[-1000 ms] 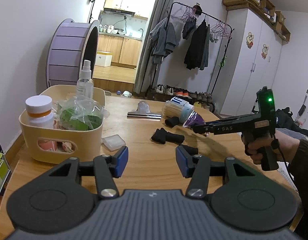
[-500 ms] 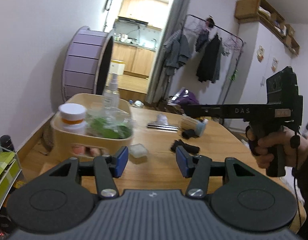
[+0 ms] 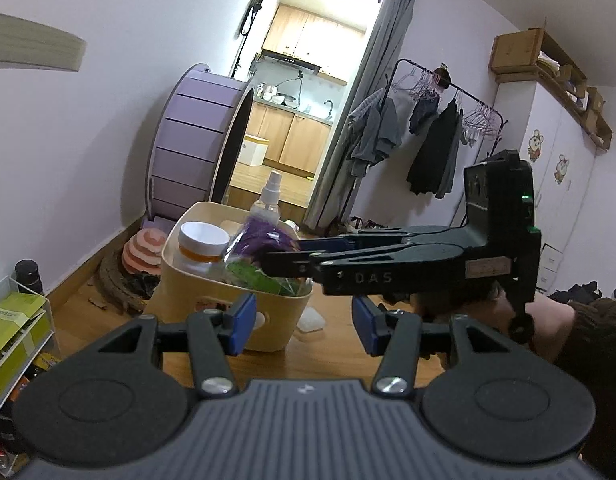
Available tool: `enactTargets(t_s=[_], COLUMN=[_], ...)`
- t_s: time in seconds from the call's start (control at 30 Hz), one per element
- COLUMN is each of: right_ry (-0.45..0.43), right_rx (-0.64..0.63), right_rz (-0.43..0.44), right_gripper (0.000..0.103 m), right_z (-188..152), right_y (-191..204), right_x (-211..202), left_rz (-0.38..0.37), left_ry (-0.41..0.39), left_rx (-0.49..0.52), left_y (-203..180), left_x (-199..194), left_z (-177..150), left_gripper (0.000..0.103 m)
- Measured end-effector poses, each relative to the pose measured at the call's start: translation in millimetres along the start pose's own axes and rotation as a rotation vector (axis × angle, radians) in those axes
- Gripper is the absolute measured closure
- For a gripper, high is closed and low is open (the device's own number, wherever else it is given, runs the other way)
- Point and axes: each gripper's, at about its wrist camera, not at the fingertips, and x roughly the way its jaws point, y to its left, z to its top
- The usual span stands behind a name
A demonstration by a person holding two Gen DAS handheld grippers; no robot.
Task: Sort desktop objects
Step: 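Carry the purple snack bag into the cream basket and open the right tool, then grasp a black fabric piece with the right tool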
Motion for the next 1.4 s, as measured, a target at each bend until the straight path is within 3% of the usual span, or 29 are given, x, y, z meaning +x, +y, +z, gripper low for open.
enactTargets(t_s=[0.13, 0.37, 0.67, 0.87, 1.17, 1.3, 1.4], right_ry=[-0.016, -0.046, -0.004, 0.083, 0.127, 0.155, 0.15], right_rx=[0.015, 0.077, 0.181, 0.2, 0.205, 0.15, 0.136], right_rz=[-0.008, -0.1, -0.248, -0.266, -0.228, -0.228, -0.246], right_gripper=[0.049, 0.049, 0.046, 0.046, 0.047, 0.061, 0.077], right_z=[-3.9, -15.3, -63.9, -105.2, -121.5, -125.2, -124.0], right_y=[-3.9, -28.1, -62.4, -72.8, -80.5, -75.3, -72.9], right_x=[-15.5, -59.5, -122.4, -123.9, -108.3, -97.6, -97.6], left_rz=[0.009, 0.005, -0.031, -0.044, -0.046, -0.053, -0.053], left_ry=[-0.001, 0.019, 0.053, 0.083, 0.115, 0.125, 0.129], left_rx=[0.002, 0.009, 0.05, 0.092, 0.112, 0.121, 0.12], left_y=[1.7, -2.9, -21.1, -34.1, -41.5, -44.0, -44.2], left_x=[-0.8, 3.4, 18.6, 31.7, 42.8, 44.4, 44.8], left_z=[0.9, -0.6, -5.8, -10.6, -15.5, -17.2, -17.9], left_gripper=[0.05, 0.049, 0.047, 0.047, 0.046, 0.046, 0.046])
